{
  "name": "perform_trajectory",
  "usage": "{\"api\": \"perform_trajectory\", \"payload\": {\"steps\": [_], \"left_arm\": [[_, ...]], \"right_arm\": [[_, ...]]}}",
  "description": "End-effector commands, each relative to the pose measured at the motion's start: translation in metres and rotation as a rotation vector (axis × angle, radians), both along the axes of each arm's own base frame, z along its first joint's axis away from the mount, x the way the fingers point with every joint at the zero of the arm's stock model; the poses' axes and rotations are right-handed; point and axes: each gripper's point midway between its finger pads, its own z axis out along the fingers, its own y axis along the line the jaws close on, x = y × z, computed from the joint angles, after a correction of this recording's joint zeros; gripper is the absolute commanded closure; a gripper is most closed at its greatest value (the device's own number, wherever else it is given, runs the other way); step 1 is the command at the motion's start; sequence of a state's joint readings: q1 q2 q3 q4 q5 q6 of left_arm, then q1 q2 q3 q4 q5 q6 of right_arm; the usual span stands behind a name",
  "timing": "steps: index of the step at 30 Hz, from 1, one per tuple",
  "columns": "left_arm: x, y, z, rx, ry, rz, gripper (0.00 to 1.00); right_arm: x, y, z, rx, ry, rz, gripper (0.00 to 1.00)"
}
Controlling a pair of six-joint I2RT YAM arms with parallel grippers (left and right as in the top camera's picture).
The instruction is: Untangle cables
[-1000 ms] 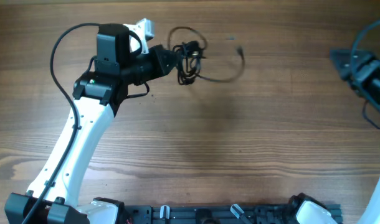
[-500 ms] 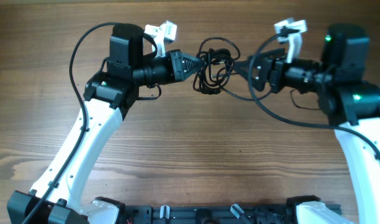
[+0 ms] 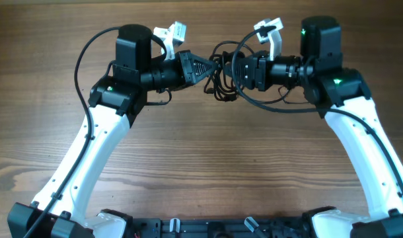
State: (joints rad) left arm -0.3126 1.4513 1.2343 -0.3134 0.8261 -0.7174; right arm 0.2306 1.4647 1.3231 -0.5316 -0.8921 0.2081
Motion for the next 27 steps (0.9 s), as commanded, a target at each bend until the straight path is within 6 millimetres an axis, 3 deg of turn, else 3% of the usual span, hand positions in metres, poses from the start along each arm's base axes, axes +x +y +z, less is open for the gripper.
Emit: {"api": "perform_trajectory", "payload": {"steps": [1, 7, 11, 14, 17, 22, 25, 27], "left_arm": [[-0.009, -0.004, 0.011, -0.048, 0.011, -0.044, 0.96], [-0.009, -0.006, 0.016, -0.067, 0.006, -0.05, 0.96], [-0.008, -0.006, 0.017, -0.069, -0.001, -0.05, 0.96], [-0.008, -0.006, 0.017, -0.067, -0.003, -0.049, 0.96], [-0.004, -0.003, 0.011, -0.034, -0.016, -0.023, 0.96], [0.011, 0.027, -0.034, 0.157, 0.097, 0.185, 0.96], [0.008, 0.029, -0.04, 0.191, 0.084, 0.168, 0.96], [0.007, 0.029, -0.041, 0.2, 0.074, 0.159, 0.96]], "right_arm": [[0.01, 0.003, -0.01, -0.005, 0.019, -0.001, 0.58], [0.009, 0.022, -0.02, -0.009, 0.02, 0.049, 0.62], [0.009, 0.025, -0.021, -0.011, 0.015, 0.054, 0.83], [0.02, 0.01, -0.017, -0.016, 0.002, -0.004, 0.95], [0.028, -0.022, 0.002, 0.007, -0.022, -0.094, 0.96], [0.007, -0.101, 0.078, 0.129, -0.165, -0.201, 0.96], [0.004, -0.144, 0.094, 0.172, -0.146, -0.327, 0.96], [0.007, -0.178, 0.09, 0.2, -0.074, -0.446, 0.96]]}}
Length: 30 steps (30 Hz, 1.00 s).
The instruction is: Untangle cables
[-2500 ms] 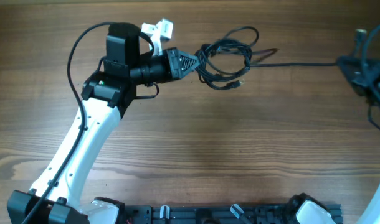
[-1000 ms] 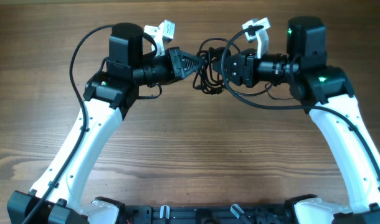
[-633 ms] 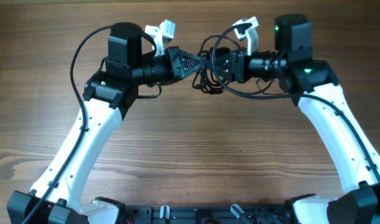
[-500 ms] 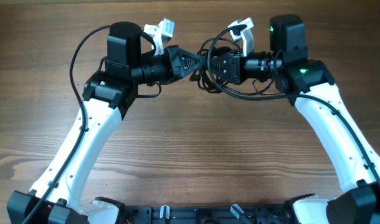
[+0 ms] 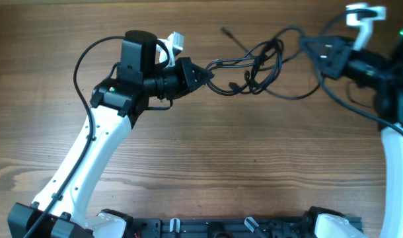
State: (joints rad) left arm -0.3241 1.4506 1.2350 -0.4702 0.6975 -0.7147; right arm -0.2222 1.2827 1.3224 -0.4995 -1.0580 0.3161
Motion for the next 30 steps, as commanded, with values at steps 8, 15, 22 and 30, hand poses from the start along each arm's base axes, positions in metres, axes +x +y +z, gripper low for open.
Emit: {"api": "perform_trajectory", "payload": {"steps": [8, 15, 22, 30], "left_arm": [[0.013, 0.024, -0.012, 0.138, -0.079, 0.061, 0.96], [0.016, 0.034, -0.018, 0.185, -0.096, 0.071, 0.96], [0.021, 0.039, -0.02, 0.223, -0.123, 0.086, 0.96], [0.045, 0.089, -0.035, 0.426, -0.136, 0.309, 0.96]], "right_arm": [[0.011, -0.133, -0.06, 0.126, 0.363, -0.465, 0.96], [0.002, -0.188, -0.13, -0.071, 0.612, -0.788, 0.96], [-0.011, -0.211, -0.155, -0.185, 0.705, -0.9, 0.95], [-0.009, -0.22, -0.178, -0.207, 0.778, -0.921, 0.95]]}}
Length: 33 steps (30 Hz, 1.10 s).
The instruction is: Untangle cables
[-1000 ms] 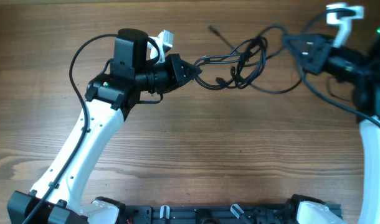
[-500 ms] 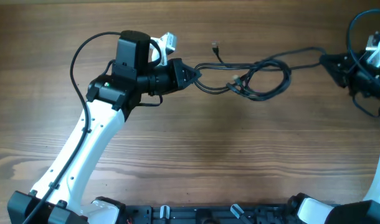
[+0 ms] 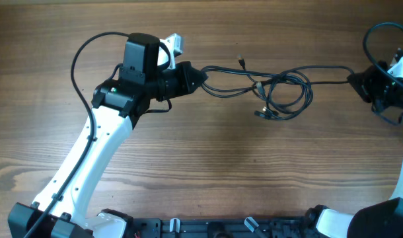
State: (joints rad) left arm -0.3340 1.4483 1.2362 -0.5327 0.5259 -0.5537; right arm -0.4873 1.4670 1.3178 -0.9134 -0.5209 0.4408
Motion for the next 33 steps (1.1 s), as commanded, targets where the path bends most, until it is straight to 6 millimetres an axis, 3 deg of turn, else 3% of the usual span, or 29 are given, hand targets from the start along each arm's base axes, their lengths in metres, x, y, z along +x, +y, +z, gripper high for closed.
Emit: {"api": "perform_trajectory", "payload": {"steps": [1, 3, 9, 11, 14, 22, 26, 29, 30, 32, 33], "left_arm": [[0.038, 0.08, -0.018, 0.254, -0.057, 0.317, 0.96], [0.04, 0.097, -0.023, 0.314, -0.049, 0.379, 0.96], [0.039, 0.118, -0.03, 0.384, -0.02, 0.482, 0.96], [0.038, 0.13, -0.032, 0.425, -0.011, 0.541, 0.96], [0.038, 0.132, -0.033, 0.437, -0.01, 0.549, 0.96], [0.013, 0.063, -0.031, 0.239, 0.04, 0.216, 0.96], [0.005, 0.041, -0.026, 0.211, 0.009, 0.109, 0.92], [0.001, 0.012, 0.009, 0.086, -0.086, -0.038, 0.91], [0.001, -0.004, 0.05, -0.018, -0.182, -0.113, 0.92], [0.002, -0.014, 0.092, -0.104, -0.276, -0.144, 0.96], [0.003, -0.014, 0.102, -0.127, -0.284, -0.129, 0.96]], "right_arm": [[-0.006, -0.058, -0.019, -0.184, 0.094, -0.144, 0.95], [-0.006, -0.057, -0.022, -0.173, 0.1, -0.145, 0.95], [0.001, -0.046, -0.02, -0.125, 0.062, -0.087, 0.95], [0.008, -0.029, -0.012, -0.078, -0.007, 0.012, 0.9], [0.012, -0.01, -0.005, -0.045, -0.06, 0.111, 0.85], [0.024, 0.052, 0.0, -0.036, -0.115, 0.328, 0.65], [0.026, 0.059, 0.001, -0.043, -0.118, 0.347, 0.62], [0.026, 0.072, 0.009, -0.005, -0.181, 0.428, 0.57], [0.024, 0.09, 0.021, 0.047, -0.257, 0.522, 0.53], [0.02, 0.11, 0.03, 0.076, -0.313, 0.613, 0.51], [0.019, 0.116, 0.03, 0.076, -0.316, 0.632, 0.5]]}}
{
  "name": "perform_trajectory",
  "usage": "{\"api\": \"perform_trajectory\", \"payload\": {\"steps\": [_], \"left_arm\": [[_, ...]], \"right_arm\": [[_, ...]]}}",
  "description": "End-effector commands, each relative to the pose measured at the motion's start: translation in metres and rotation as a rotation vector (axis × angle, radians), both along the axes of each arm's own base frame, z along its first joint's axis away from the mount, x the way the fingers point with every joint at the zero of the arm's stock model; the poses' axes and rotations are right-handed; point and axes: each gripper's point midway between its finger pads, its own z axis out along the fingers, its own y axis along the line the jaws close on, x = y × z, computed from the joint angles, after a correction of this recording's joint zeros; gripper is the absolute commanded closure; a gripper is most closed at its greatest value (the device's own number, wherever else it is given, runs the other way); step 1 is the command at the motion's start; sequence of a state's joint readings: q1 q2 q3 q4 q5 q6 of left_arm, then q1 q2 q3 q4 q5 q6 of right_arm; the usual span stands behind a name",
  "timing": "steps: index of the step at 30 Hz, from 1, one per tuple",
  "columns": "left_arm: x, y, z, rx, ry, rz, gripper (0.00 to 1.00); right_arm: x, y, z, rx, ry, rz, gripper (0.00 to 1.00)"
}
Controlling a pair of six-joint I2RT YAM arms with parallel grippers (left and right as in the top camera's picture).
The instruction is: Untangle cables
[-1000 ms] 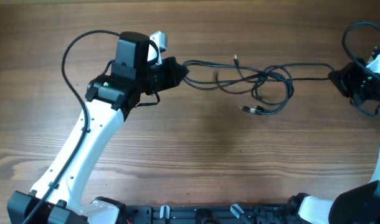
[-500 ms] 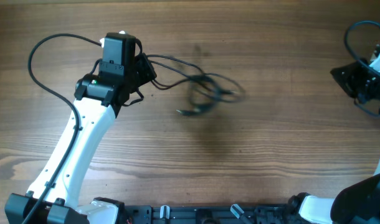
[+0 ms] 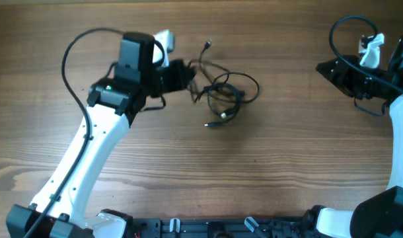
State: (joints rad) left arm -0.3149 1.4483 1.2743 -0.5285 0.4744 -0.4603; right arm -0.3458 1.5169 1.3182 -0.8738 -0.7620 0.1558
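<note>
A tangle of thin black cables point(image 3: 225, 93) lies in loose loops on the wooden table, left of centre at the back. One plug end point(image 3: 207, 45) sticks up behind the loops and another point(image 3: 211, 123) lies in front. My left gripper point(image 3: 190, 74) is shut on the left edge of the bundle. My right gripper point(image 3: 322, 68) hangs far off to the right, open and holding nothing, well apart from the cables.
The white left arm point(image 3: 89, 152) runs diagonally from the front left up to the bundle. The right arm point(image 3: 400, 139) stands along the right edge, its own black supply cable point(image 3: 347, 30) looping above it. A black rail point(image 3: 215, 228) lines the table's front edge.
The right gripper has let go of the cable end. The cables, stretched out across the table before, now lie bunched in loops by the left gripper. The right gripper sits slightly further left and back.
Both grippers met at the tangled bundle at the back centre. Then the right gripper stood further right with cable in it, the bundle spreading. Then it was at the right edge, cable drawn out long. Now it holds nothing and the bundle lies by the left gripper.
</note>
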Motion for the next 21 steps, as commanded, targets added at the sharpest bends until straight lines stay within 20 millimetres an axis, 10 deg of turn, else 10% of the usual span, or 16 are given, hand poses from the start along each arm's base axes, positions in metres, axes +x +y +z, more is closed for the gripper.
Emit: {"api": "perform_trajectory", "payload": {"steps": [1, 8, 21], "left_arm": [[-0.011, -0.026, 0.103, -0.227, -0.172, -0.122, 0.96], [-0.007, -0.023, 0.125, -0.411, -0.031, 0.012, 0.96], [-0.004, -0.022, 0.155, -0.626, 0.095, 0.065, 0.96]], "right_arm": [[-0.003, 0.046, 0.022, 0.056, -0.126, 0.218, 0.5], [-0.007, 0.109, 0.027, 0.029, -0.195, 0.413, 0.5], [-0.007, 0.146, 0.007, -0.162, -0.189, 0.483, 0.5]]}}
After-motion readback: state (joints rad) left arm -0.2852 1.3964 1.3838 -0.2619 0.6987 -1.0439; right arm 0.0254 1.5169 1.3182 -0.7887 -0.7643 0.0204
